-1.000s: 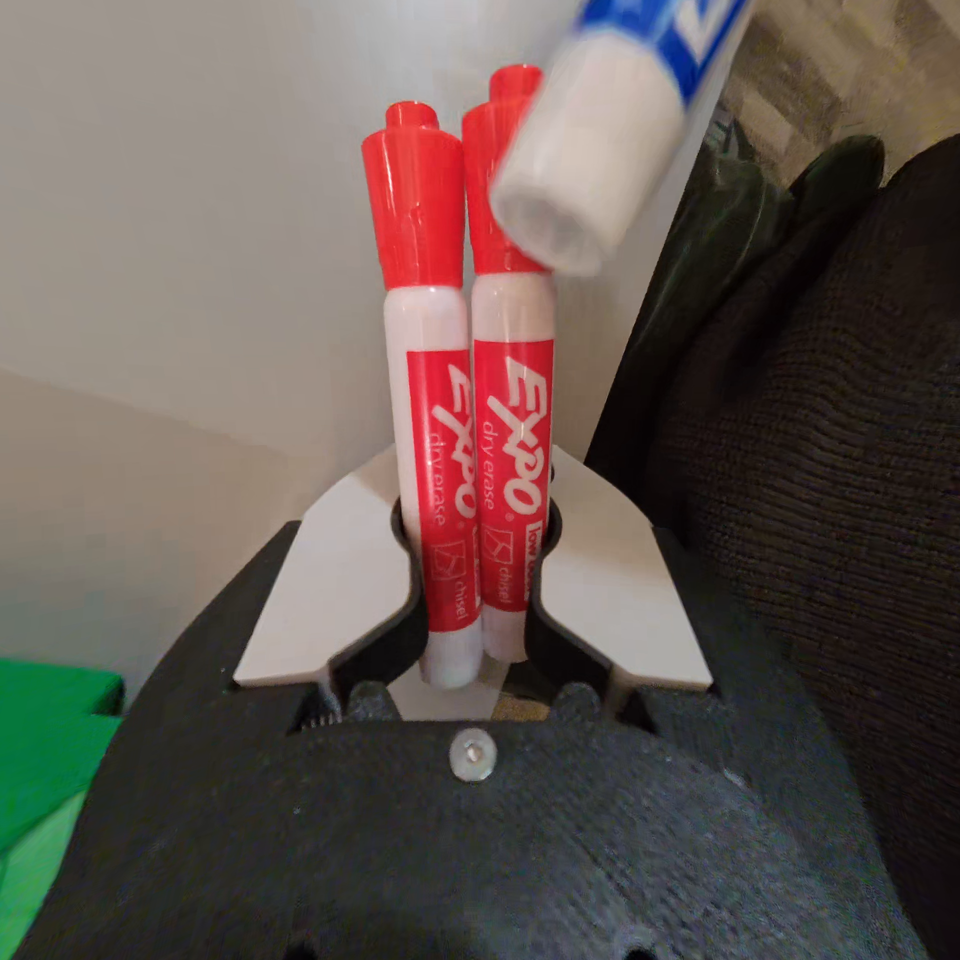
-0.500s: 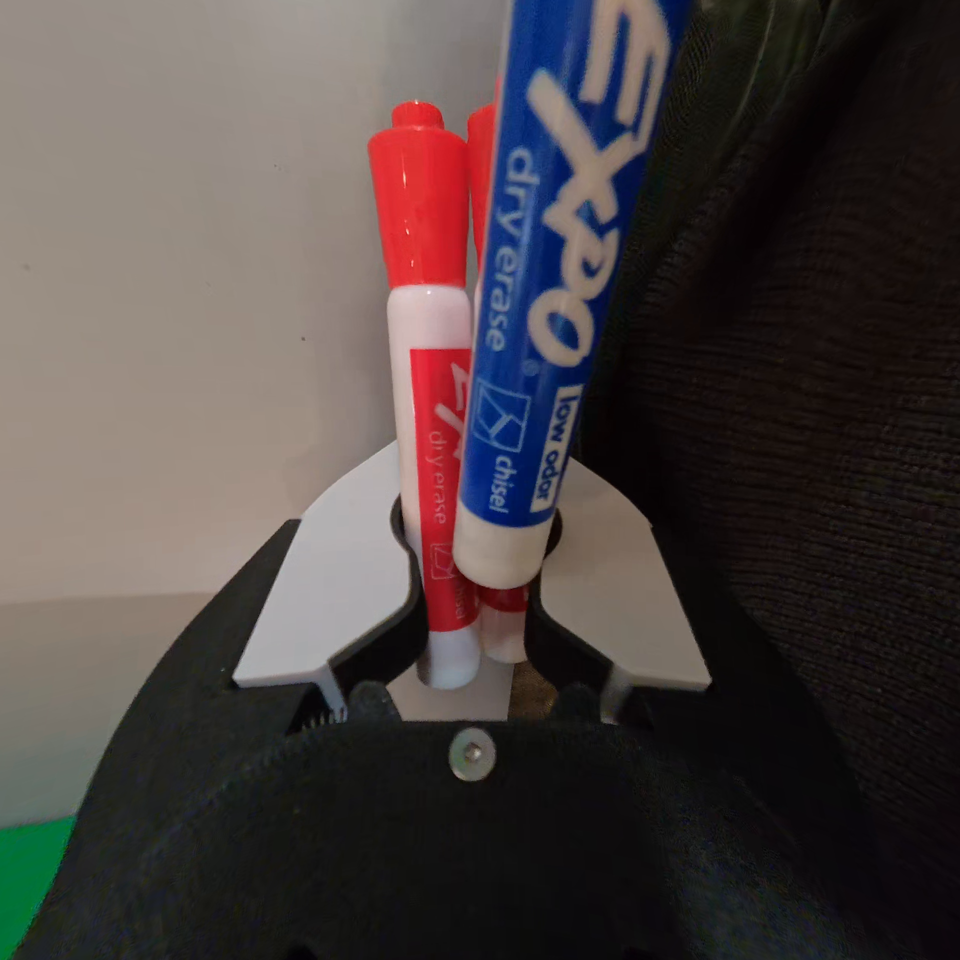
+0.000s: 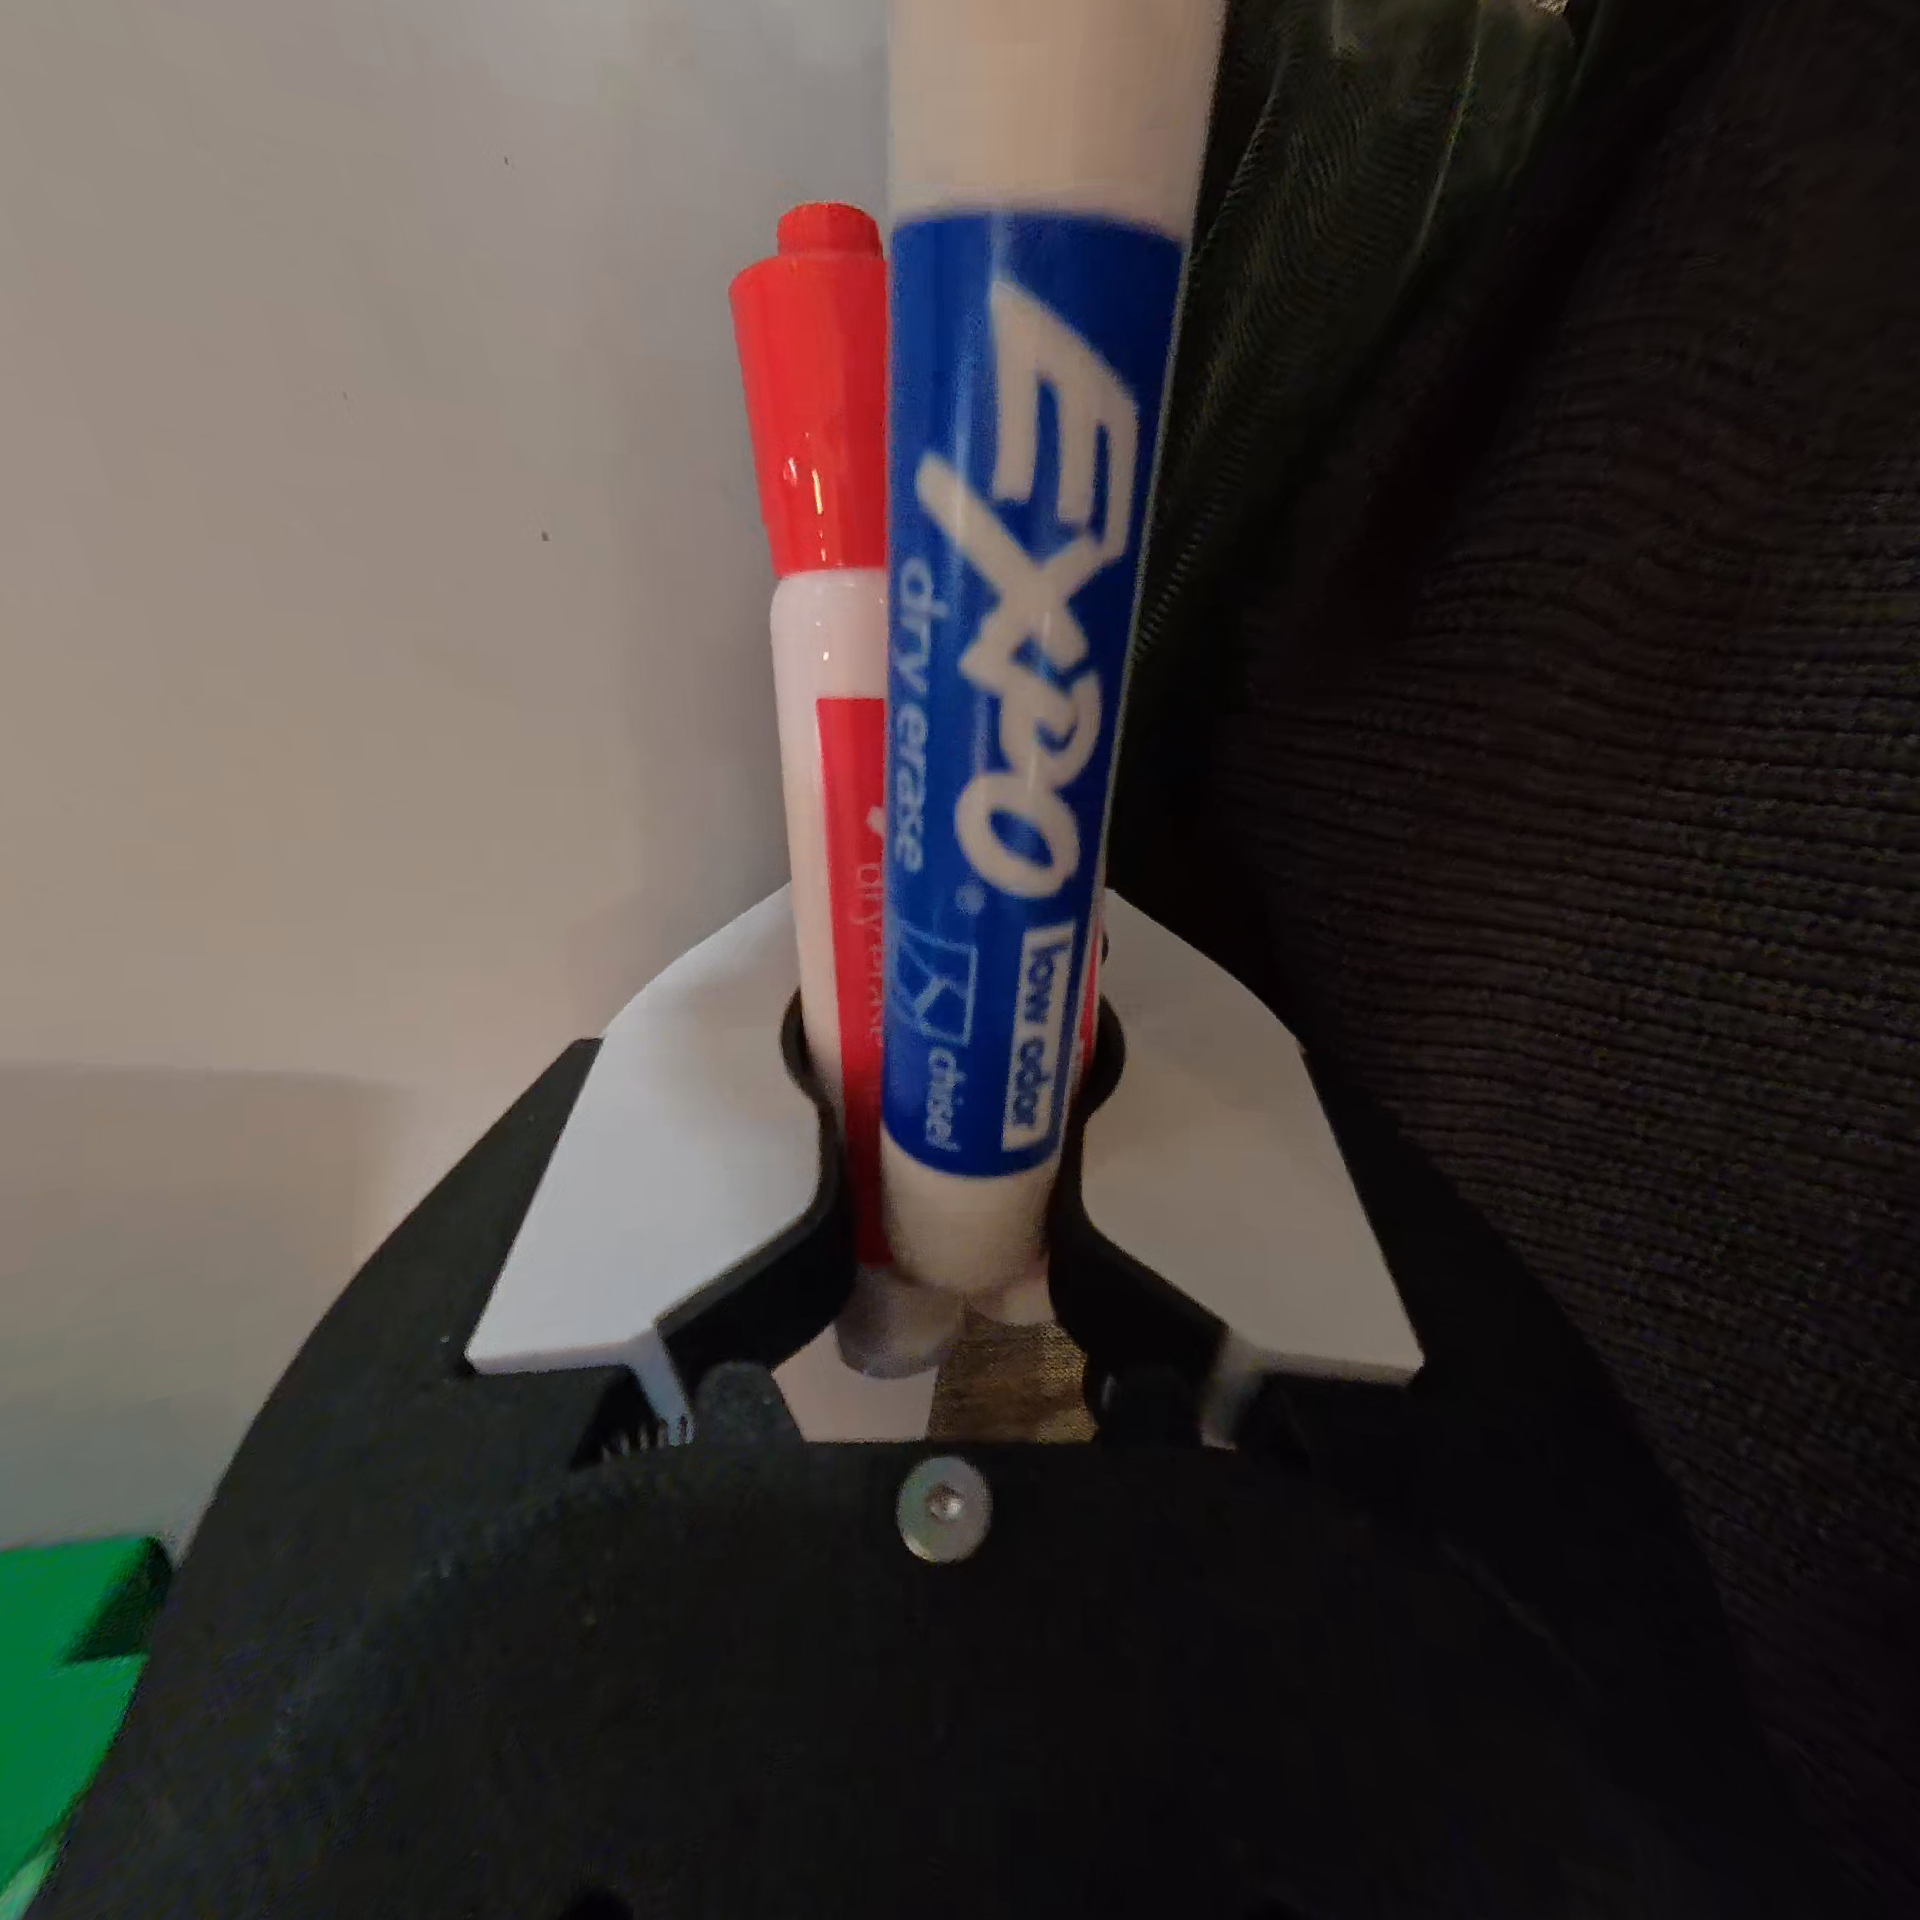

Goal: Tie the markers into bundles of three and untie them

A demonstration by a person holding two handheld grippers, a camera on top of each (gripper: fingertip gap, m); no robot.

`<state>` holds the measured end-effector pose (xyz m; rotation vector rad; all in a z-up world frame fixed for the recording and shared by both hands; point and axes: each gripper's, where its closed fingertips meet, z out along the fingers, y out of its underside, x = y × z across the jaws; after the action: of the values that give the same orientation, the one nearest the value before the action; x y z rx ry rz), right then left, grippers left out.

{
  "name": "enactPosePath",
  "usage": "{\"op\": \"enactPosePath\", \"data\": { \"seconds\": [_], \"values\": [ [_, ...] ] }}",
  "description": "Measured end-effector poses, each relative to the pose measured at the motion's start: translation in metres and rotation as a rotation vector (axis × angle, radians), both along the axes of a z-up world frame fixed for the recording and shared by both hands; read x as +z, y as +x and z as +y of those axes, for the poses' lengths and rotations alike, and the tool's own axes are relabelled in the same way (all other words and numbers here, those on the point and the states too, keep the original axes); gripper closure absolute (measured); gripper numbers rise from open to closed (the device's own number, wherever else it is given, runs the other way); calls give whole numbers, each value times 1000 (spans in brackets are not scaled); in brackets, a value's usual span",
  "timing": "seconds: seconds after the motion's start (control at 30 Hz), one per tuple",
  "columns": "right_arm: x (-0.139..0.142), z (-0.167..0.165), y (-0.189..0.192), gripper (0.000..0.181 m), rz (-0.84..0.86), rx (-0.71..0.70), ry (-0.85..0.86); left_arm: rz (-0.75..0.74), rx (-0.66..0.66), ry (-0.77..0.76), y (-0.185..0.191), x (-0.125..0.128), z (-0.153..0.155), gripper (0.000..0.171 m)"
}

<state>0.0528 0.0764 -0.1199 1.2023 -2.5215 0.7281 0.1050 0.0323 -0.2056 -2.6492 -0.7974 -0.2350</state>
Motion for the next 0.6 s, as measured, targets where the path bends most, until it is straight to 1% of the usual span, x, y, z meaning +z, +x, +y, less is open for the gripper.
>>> {"op": "enactPosePath", "data": {
  "seconds": [0.27,0.3,0.37,0.43,0.5,0.57,0.6],
  "values": [
    [-5,-17,7,163,4,39,-4,13,61,6,3,3,-8,127],
    [-4,-19,6,160,8,32,-15,15,65,8,3,3,-8,126],
    [-2,-19,2,149,0,3,-28,21,71,5,4,3,-10,126],
    [0,-18,0,140,-55,-34,-41,34,81,6,3,3,-12,126],
    [4,-18,0,138,-138,-76,-86,62,97,3,-1,4,-15,126],
    [12,-22,-7,139,-229,-149,-189,100,119,-3,-7,6,-19,126],
    [19,-27,-13,143,-294,-214,-264,119,134,-6,-11,7,-21,126]
  ]
}}
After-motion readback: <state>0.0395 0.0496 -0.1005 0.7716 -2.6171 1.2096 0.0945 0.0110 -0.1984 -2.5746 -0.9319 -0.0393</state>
